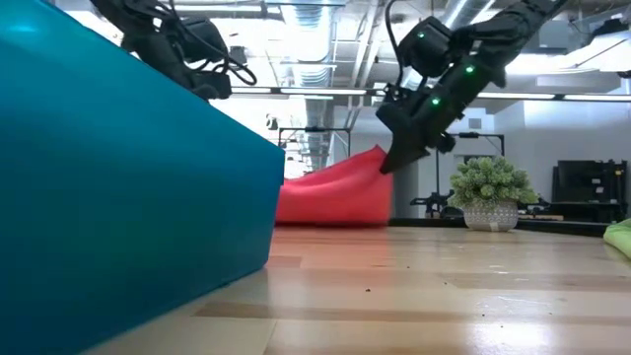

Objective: Fold microfiber towels
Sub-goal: Fold the pink microfiber towel

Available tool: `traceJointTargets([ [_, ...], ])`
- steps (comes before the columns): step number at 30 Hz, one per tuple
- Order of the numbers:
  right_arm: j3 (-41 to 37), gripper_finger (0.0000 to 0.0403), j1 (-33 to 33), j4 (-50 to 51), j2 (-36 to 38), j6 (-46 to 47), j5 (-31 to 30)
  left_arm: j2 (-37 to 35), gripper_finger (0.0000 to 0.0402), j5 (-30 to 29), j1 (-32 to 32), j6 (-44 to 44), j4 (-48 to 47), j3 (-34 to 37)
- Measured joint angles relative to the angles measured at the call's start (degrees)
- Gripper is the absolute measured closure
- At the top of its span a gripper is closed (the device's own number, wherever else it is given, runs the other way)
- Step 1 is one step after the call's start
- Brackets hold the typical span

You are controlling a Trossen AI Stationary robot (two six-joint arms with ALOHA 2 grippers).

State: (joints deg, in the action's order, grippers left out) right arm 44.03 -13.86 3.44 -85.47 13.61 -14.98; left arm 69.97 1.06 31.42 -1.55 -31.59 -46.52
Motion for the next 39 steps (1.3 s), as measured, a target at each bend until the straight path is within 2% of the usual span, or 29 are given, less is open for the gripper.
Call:
traceJointTargets([
  [5, -1.8, 0.0397, 6.9, -0.6, 0.0, 6.9, -0.5, -2.1, 0.0401, 0.1, -6.9, 7.9, -0.9, 4.6],
  [9, -3.1, 0.0397, 9.5, -0.5, 0.0, 13.8, -3.2, -2.2, 0.0401, -0.4, -10.3, 10.1, -0.8, 5.4],
  [12, -3.5, 0.0397, 8.8, 0.6, 0.0, 20.3, -3.1, -2.2, 0.0401, -5.1, -10.8, 10.3, 1.6, 5.4],
  [16, -3.8, 0.0397, 5.7, 1.3, 0.0, 22.4, -3.0, -2.1, 0.0401, -10.6, -8.3, 7.1, 7.2, 5.4],
  [23, -3.8, 0.0393, -2.4, 0.0, -0.1, 22.2, 1.3, 3.1, 0.0401, -8.5, -0.8, 3.3, 12.7, 5.4],
  [27, -3.8, 0.0391, -5.2, -0.2, -0.1, 22.2, 1.8, 7.4, 0.0401, -7.8, 1.7, 0.5, 17.8, 5.4],
  [31, -3.8, 0.0391, -6.9, -0.4, -0.1, 22.1, 1.9, 11.1, 0.0401, -7.7, 3.2, 0.5, 23.7, 5.2],
  [39, -3.8, 0.0376, -8.7, -0.9, -0.1, 22.0, 2.2, 14.6, 0.0401, -8.0, 3.7, -1.1, 26.1, 5.0],
])
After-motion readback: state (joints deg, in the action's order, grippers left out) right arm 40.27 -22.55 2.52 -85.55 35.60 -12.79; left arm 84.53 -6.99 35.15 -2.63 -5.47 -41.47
